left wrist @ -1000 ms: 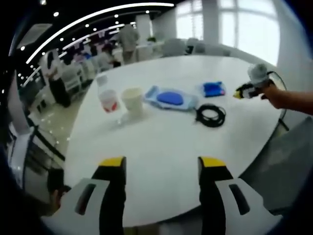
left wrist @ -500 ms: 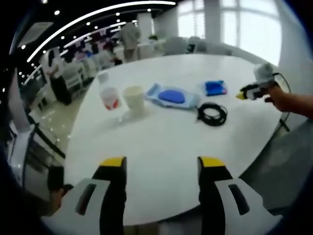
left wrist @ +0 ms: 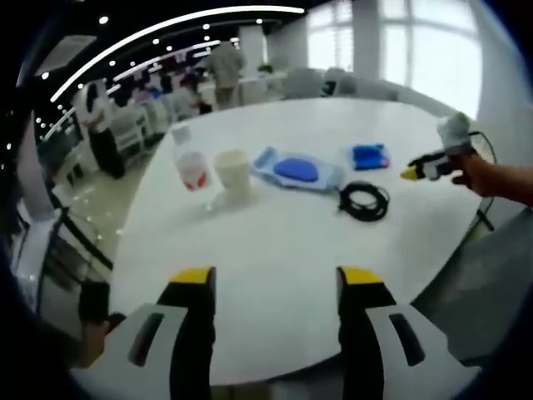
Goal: Arrange the tabletop items into an orderly group along one side of the table until the central work area is clear of visible clutter.
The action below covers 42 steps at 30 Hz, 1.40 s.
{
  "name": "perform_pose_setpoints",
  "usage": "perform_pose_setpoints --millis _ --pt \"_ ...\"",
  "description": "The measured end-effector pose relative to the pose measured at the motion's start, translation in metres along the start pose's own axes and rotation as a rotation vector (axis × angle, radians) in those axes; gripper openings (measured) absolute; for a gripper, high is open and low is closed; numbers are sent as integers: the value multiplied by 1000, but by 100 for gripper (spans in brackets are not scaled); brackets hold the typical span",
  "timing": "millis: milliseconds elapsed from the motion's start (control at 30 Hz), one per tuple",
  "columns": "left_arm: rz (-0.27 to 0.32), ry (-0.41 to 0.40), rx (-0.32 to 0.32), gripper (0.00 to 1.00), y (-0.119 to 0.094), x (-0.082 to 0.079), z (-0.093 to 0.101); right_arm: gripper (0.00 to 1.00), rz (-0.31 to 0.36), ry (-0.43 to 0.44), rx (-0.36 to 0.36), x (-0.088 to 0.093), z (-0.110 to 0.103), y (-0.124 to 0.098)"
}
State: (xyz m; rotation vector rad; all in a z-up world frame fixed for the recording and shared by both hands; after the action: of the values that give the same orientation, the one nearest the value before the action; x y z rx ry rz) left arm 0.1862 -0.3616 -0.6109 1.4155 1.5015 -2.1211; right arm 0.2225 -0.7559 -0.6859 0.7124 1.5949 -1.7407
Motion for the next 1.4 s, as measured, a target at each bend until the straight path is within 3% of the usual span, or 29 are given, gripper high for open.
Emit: perform_pose_setpoints --millis 167,300,567,667,1000,1233,1400 --pt "12 -3 2 55 -1 -1 0 47 23 48 -70 -3 -16 2" --pt "18 -4 4 55 -2 -1 1 56 14 29 -114 -5 -28 10" --pt "32 -11 -6 56 -4 -3 -1 57 -6 13 -156 -9 -43 19" --pt "36 -16 -9 56 -4 -4 -2 57 -51 36 -169 -2 -48 25" --pt "30 -9 -17 57 -4 -3 -2 44 -101 -18 -164 0 -60 44" --pt "26 -9 -13 57 -3 -4 -2 36 -90 -63 -159 -8 -63 50" --pt "18 9 -15 57 -1 -4 -1 26 -74 -146 -155 -9 -66 54"
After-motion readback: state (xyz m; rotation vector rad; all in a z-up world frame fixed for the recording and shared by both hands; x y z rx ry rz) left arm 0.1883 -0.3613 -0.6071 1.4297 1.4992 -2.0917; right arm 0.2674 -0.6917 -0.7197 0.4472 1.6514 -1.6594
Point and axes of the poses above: the point that each gripper's makers call its tool centre point, and the gripper's own axes: y roughly forward along the fingers, z roughly to its right, x roughly out of its underside, the point moved 5 cm from there along -y, roughly backward along the fingers, and after that the axes turned 8 degrees about x, right-handed, at the moved point
